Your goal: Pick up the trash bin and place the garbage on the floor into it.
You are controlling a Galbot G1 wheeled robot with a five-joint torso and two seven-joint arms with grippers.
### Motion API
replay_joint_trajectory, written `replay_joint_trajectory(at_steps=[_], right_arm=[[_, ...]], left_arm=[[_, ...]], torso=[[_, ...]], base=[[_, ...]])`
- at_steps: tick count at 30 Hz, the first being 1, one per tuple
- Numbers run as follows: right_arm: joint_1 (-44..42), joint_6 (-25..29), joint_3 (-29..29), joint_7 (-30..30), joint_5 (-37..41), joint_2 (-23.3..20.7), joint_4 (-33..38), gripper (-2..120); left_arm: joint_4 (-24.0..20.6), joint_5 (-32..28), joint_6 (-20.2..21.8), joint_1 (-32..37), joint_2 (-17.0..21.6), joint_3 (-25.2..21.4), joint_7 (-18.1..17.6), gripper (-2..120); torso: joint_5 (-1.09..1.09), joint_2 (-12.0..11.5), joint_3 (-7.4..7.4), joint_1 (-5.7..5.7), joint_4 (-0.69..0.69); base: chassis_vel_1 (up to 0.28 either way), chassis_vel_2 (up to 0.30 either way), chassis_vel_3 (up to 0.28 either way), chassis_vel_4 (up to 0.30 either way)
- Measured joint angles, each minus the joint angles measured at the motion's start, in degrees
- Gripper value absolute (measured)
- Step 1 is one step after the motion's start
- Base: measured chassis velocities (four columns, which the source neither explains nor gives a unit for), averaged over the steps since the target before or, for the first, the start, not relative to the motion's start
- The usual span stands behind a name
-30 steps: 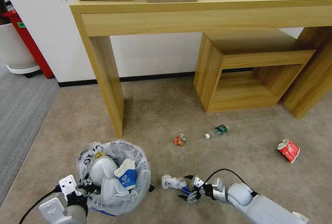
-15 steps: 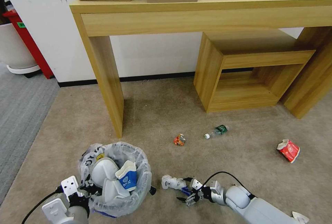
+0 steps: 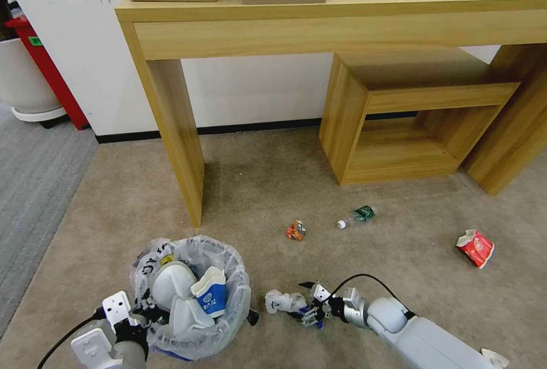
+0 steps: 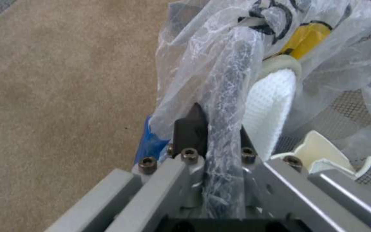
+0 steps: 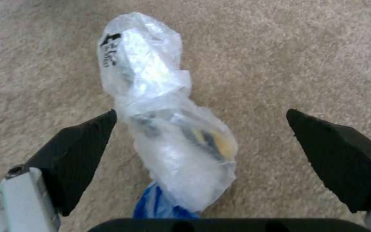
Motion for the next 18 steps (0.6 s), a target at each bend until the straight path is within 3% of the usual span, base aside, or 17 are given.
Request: replay_joint_trajectory(at_steps=[18], right_arm=[[3.46, 1.84, -3.04, -0.8, 0.5, 5.0, -6.0, 100]], left_arm=[[1.17, -0.79, -0.31, -1.46, 0.94, 0.66, -0.37, 0]], torso=[[-0.01, 0.0, 0.0, 0.0, 0.0]], base=[[0.0, 0.0, 0.0, 0.0]])
